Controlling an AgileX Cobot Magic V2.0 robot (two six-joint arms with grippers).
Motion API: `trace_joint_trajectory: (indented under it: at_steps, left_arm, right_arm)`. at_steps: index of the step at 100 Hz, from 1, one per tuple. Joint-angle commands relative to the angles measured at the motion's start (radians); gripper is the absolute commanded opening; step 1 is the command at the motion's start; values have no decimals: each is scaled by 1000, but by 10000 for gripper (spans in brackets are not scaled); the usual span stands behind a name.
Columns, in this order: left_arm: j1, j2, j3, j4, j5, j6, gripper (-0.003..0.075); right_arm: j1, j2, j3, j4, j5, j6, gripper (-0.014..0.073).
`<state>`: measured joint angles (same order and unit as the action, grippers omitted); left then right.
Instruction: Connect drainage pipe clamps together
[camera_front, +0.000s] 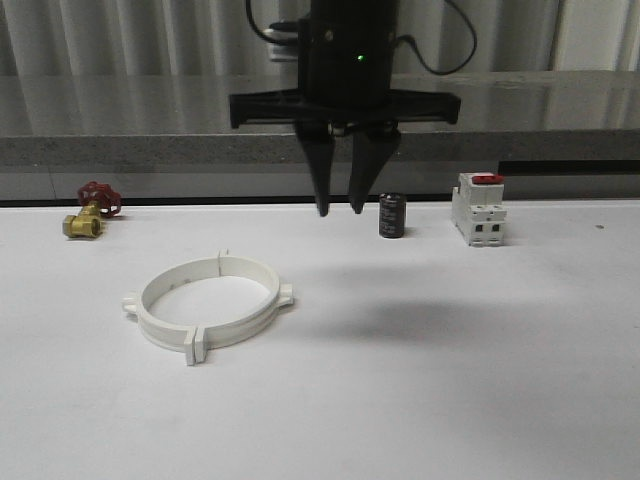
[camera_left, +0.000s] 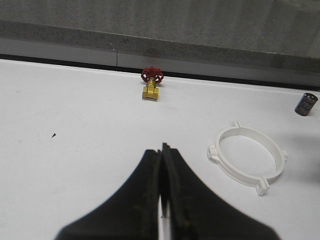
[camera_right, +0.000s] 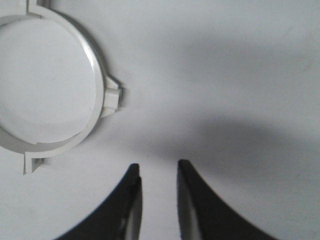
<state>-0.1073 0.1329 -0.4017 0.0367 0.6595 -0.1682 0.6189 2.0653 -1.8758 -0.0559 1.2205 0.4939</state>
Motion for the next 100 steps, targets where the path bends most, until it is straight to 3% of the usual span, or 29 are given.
trace_joint_trajectory:
  at_steps: [1, 11, 54, 83, 100]
  left_arm:
    - [4, 10, -24, 0, -75, 1, -21]
    - [4, 10, -24, 0, -75, 1, -21]
    - [4, 10, -24, 0, -75, 1, -21]
    - [4, 10, -24, 0, -75, 1, -21]
    - [4, 10, -24, 0, -75, 1, -21]
  right_arm:
    - [-30, -98, -16, -28, 27, -18, 11]
    - [-63, -145, 24, -32, 18, -30, -57]
    - [-335, -505, 507, -32, -189, -104, -60]
    - [-579, -779, 795, 62, -332, -307, -60]
    - [-652, -933, 940, 104, -440, -381, -60]
